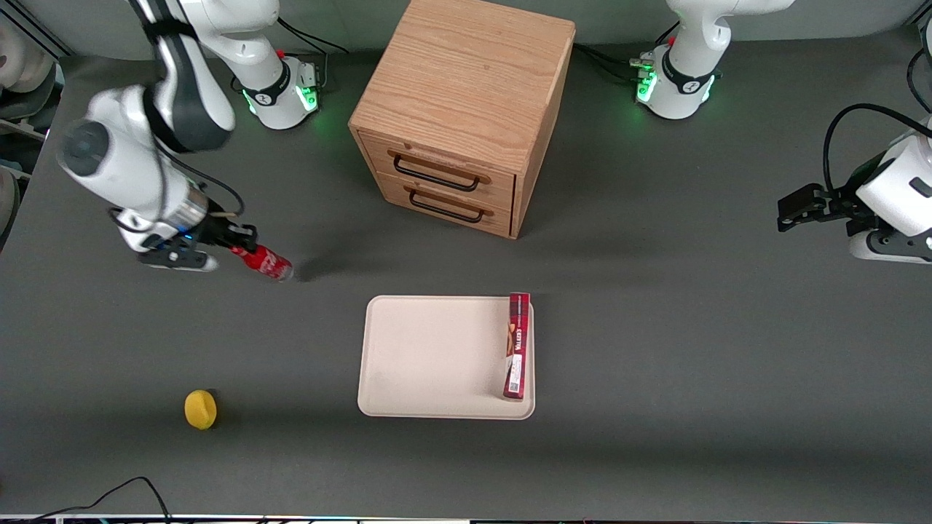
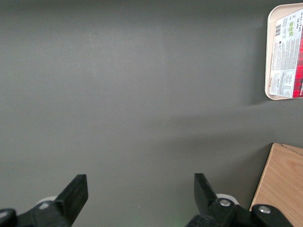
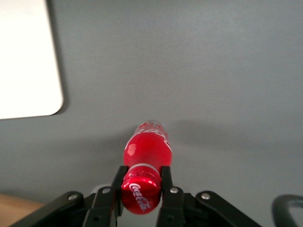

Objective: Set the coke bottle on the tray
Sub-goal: 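Lift the bottle and carry it over the cream tray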

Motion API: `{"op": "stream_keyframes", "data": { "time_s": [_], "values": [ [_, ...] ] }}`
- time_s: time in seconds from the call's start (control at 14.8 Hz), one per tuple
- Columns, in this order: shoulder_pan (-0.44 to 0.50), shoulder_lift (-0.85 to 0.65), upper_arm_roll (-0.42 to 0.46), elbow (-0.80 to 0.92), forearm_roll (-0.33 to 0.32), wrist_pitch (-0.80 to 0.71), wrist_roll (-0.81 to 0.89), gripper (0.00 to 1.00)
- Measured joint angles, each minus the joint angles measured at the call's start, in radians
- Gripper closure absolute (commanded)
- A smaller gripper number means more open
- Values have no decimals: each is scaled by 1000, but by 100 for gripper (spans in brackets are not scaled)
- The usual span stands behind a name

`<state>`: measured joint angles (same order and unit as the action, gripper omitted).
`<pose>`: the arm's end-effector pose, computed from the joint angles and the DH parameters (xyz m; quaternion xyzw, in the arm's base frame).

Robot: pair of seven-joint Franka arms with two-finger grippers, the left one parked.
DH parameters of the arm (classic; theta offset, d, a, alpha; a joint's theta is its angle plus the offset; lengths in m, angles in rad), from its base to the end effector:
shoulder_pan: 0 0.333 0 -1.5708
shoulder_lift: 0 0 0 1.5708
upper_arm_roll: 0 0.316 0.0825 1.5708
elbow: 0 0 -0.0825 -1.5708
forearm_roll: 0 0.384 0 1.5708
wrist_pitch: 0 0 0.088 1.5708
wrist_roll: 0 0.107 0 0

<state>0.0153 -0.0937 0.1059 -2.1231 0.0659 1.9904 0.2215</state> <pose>0.5129 0.0675 0.4488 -0.9974 0.0644 0.0236 0.0212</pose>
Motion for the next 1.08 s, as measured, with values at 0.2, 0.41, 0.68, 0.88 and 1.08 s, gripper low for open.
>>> {"op": "stream_keyframes", "data": {
  "time_s": [0.2,0.41,0.68,0.88,1.08],
  "values": [
    [0,-10,-2,266,-2,-290,0,100],
    [6,95,10,522,-1,-465,71,100],
    [41,405,108,880,-20,-554,357,100],
    [94,651,192,1077,-92,-490,622,100],
    [149,815,204,1152,-165,-324,799,100]
  ]
}}
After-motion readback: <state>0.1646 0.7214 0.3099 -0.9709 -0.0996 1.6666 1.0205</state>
